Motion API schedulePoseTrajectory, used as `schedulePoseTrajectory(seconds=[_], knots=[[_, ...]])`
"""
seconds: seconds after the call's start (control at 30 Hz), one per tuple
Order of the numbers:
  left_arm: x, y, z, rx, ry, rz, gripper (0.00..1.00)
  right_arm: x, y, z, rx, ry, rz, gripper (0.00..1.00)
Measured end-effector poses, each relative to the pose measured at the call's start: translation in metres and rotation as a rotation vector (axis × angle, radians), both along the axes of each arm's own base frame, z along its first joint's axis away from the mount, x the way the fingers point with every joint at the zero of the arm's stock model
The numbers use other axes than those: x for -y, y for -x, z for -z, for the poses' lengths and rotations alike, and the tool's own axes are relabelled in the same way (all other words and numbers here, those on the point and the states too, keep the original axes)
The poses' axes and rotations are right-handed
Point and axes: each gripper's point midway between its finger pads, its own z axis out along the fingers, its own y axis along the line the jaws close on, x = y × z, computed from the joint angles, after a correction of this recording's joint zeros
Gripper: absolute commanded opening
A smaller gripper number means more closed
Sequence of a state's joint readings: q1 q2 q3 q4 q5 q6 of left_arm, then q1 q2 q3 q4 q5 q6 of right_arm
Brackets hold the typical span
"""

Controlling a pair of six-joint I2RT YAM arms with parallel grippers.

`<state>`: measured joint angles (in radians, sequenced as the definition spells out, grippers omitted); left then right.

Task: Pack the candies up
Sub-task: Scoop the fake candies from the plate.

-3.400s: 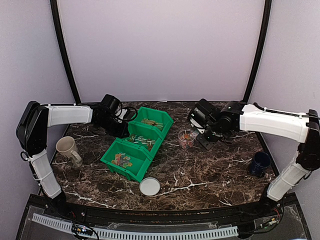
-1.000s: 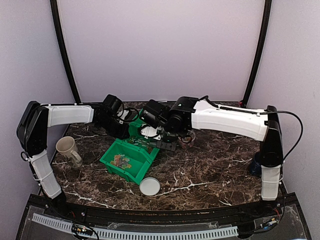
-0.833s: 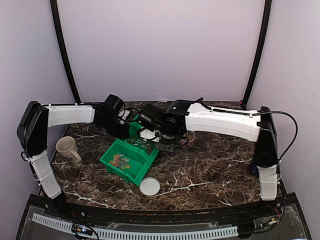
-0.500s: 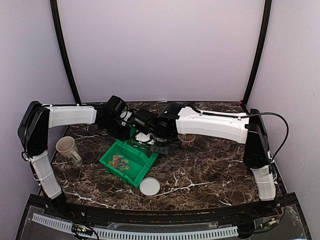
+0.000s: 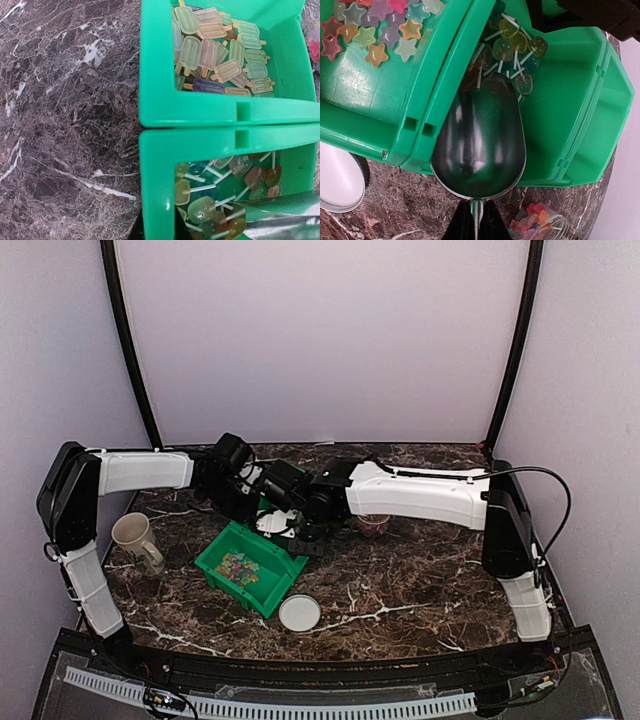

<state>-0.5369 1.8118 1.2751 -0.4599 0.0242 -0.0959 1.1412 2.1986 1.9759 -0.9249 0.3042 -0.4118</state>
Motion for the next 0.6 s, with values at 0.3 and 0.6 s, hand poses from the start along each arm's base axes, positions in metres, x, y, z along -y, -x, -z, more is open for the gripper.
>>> schedulePoseTrajectory(seconds=[0.3,0.6], knots=[[0.001,0.002,0.001,-0.007,0.001,0.018,0.0,-0.006,-0.002,0.003,-0.01,-0.072,-0.006,0.0],[-0.003,0.0,0.001,-0.004,-0.004,0.006,0.0,-0.03,-0.02,0.016,-0.045,-0.248,0.106,0.0]])
